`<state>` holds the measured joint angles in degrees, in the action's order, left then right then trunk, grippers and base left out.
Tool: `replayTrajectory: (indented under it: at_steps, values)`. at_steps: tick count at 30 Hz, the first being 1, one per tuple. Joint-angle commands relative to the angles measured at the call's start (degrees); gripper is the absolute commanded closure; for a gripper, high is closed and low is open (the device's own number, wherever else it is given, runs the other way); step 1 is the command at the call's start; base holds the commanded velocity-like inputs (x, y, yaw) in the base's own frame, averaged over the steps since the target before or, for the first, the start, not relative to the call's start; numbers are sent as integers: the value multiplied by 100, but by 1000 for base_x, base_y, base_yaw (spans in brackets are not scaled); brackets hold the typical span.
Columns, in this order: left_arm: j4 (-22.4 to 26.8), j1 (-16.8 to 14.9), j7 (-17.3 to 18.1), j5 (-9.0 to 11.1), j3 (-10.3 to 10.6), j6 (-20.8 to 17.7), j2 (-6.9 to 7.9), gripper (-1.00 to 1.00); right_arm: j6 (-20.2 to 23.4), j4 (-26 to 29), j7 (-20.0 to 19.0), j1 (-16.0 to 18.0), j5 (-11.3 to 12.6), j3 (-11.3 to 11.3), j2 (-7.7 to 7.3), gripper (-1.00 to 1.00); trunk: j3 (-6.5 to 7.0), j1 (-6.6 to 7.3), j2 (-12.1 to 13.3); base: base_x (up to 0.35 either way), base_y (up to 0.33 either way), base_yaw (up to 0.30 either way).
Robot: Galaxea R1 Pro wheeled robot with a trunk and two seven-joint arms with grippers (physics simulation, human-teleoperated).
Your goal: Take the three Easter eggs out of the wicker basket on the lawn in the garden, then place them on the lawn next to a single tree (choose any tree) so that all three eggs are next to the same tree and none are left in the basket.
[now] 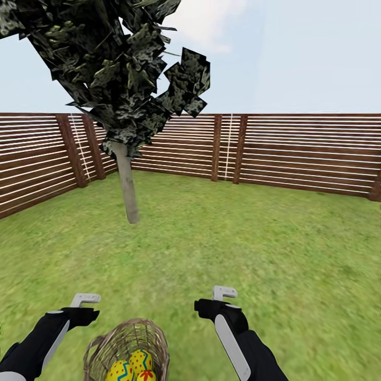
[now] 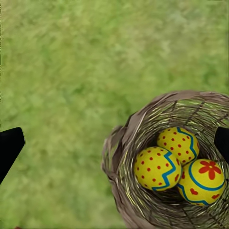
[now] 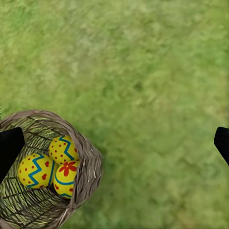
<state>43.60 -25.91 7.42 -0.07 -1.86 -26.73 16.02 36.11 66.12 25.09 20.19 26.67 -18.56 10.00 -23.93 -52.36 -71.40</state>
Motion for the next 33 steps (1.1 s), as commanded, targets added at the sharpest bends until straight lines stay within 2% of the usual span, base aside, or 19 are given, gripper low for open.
replayTrajectory:
  at_steps: [1,7,20,33]
  values:
    - [8,-2,31,-2,-16,-33,-2,-100,7,-8,58,5,58,-8,0,-100,-7,0,-4,0,213,-8]
    - [7,-2,31,-2,-14,-34,-3,-100,4,-50,58,7,58,-8,0,-100,-7,0,-4,0,124,-3]
    - [8,-2,21,-2,-12,10,-3,-100,33,-56,65,3,58,1,0,-100,-7,0,-4,0,6,0]
    - [-30,-2,-30,-4,-3,147,-18,-100,84,-19,85,5,53,7,0,-100,-240,-286,-526,0,0,0]
